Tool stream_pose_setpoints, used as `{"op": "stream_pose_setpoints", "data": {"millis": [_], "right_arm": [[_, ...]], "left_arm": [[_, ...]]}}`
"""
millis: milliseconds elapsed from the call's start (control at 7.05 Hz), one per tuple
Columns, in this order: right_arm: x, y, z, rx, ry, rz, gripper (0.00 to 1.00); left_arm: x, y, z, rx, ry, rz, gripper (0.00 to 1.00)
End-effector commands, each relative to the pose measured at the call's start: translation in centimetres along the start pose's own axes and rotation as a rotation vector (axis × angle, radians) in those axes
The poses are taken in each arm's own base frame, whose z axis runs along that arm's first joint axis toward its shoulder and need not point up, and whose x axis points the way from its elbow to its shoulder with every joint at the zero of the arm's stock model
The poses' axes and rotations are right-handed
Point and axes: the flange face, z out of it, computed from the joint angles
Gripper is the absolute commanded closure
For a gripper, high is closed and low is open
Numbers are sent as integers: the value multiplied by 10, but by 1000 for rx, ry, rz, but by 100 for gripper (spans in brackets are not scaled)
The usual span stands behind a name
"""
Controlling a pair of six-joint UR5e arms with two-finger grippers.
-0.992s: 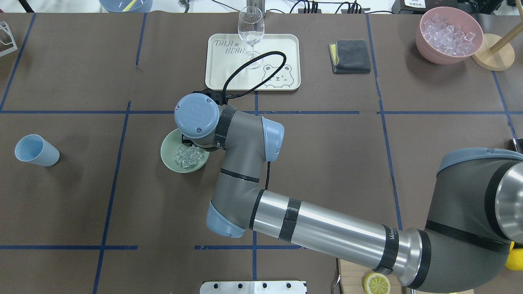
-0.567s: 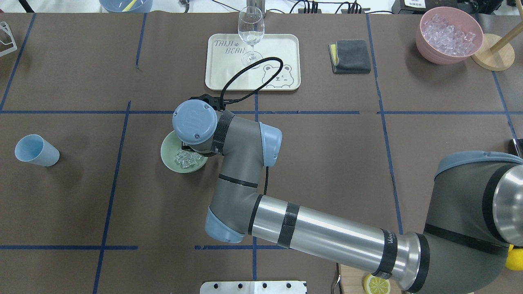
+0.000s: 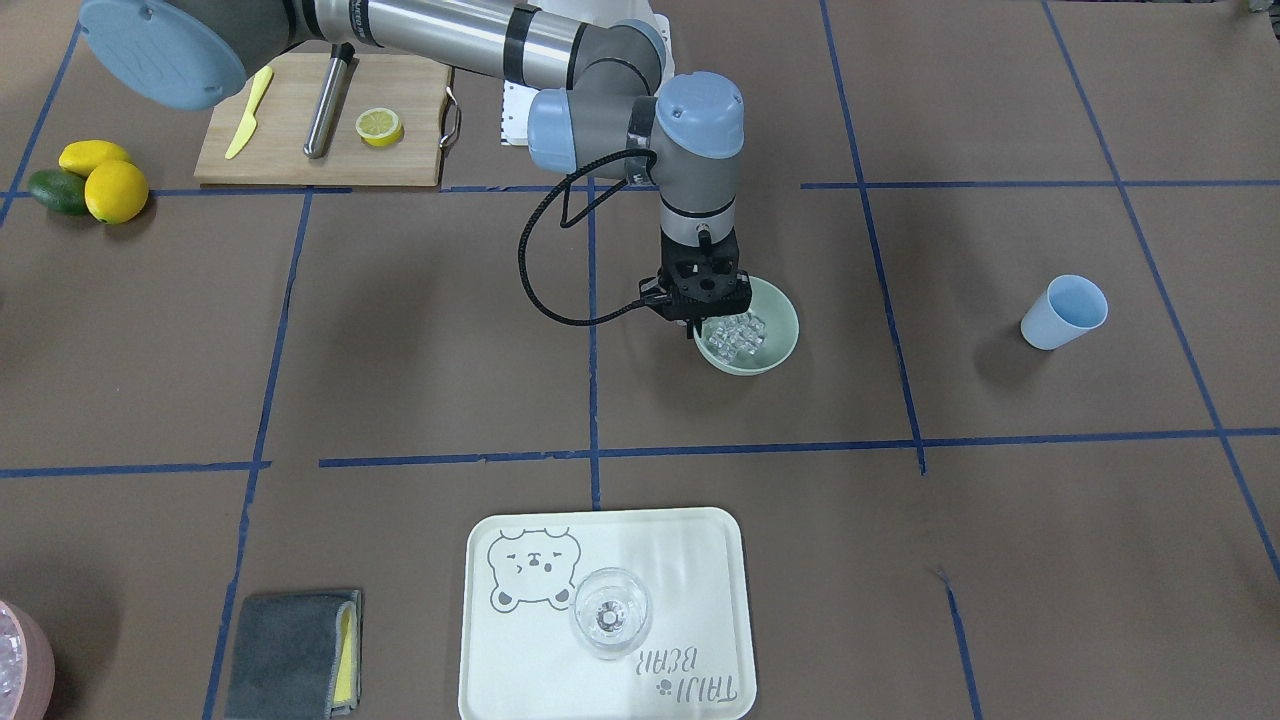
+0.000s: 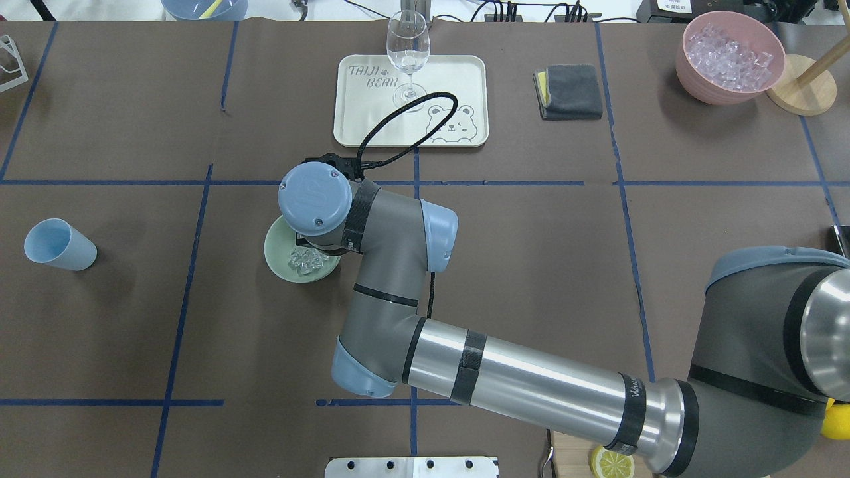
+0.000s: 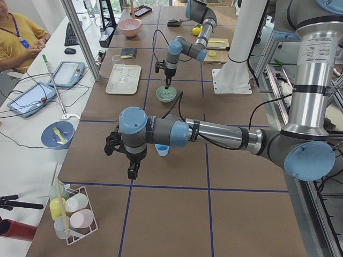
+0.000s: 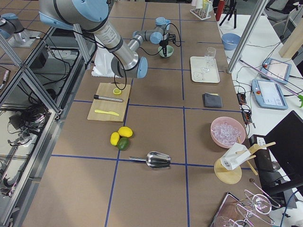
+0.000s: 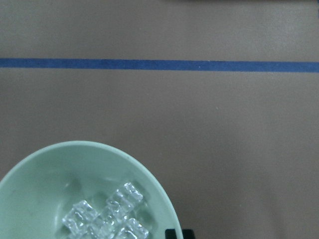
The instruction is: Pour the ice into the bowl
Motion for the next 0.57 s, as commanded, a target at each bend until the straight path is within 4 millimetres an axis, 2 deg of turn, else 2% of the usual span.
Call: {"op": "stream_pose_setpoints", "data": {"millis": [0, 142, 425], "right_arm": [[7, -19, -37, 36, -83, 15, 100], [49, -43, -58, 26, -117, 34, 100], [170, -98, -110, -40, -163, 7, 100]], "left_arm": [[0, 0, 0, 0, 0, 0, 0], [0, -1, 0, 1, 0, -1, 0], [0, -1, 0, 0, 0, -2, 0]]}}
